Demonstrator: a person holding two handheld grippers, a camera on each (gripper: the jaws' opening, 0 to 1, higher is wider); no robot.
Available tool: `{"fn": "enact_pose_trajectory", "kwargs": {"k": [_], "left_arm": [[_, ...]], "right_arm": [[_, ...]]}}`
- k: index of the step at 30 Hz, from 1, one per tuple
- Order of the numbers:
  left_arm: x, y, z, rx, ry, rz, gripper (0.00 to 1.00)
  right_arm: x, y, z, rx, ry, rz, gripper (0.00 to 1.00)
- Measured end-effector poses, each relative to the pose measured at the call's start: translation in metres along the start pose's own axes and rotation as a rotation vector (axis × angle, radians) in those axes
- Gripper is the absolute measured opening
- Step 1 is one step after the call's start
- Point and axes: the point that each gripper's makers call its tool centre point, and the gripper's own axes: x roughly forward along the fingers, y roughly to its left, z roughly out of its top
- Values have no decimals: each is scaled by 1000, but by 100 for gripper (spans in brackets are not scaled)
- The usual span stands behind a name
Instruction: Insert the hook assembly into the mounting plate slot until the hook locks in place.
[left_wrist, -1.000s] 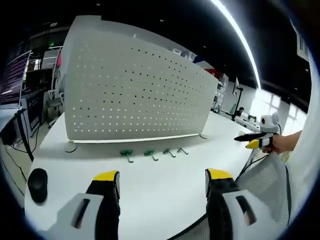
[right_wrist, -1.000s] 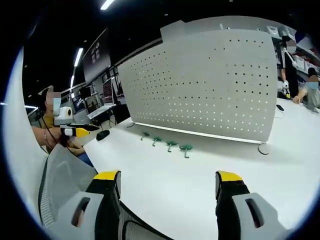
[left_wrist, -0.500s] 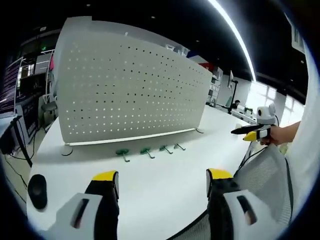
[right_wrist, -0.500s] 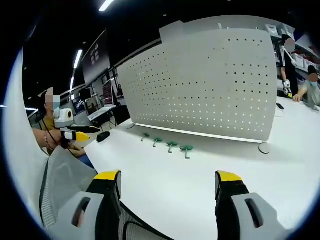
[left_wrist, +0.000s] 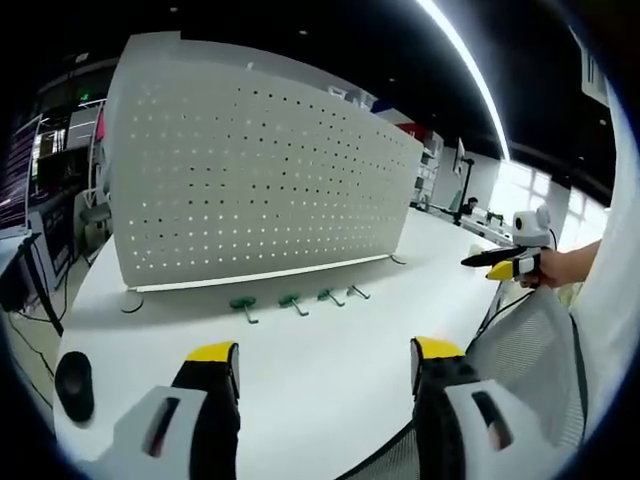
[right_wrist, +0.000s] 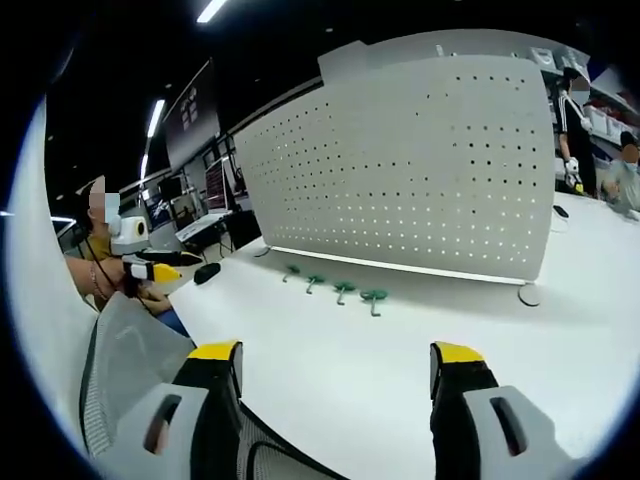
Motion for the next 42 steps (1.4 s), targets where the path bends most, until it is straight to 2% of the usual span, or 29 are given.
{"fn": "enact_pose_trajectory", "kwargs": {"k": [8, 23, 32, 42], "left_arm": [[4, 5, -6, 13, 27, -6, 72], [16, 12, -5, 59, 72, -40, 72], [28, 14, -8, 117, 124, -70, 72], [43, 29, -8, 187, 200, -100, 72]], "right_arm": [[0, 0, 0, 0, 0, -1, 74], [0, -1, 4, 3, -8, 2, 73], [1, 1, 4, 0, -6, -1, 73], [0, 0, 4, 1, -4, -3, 73]]}}
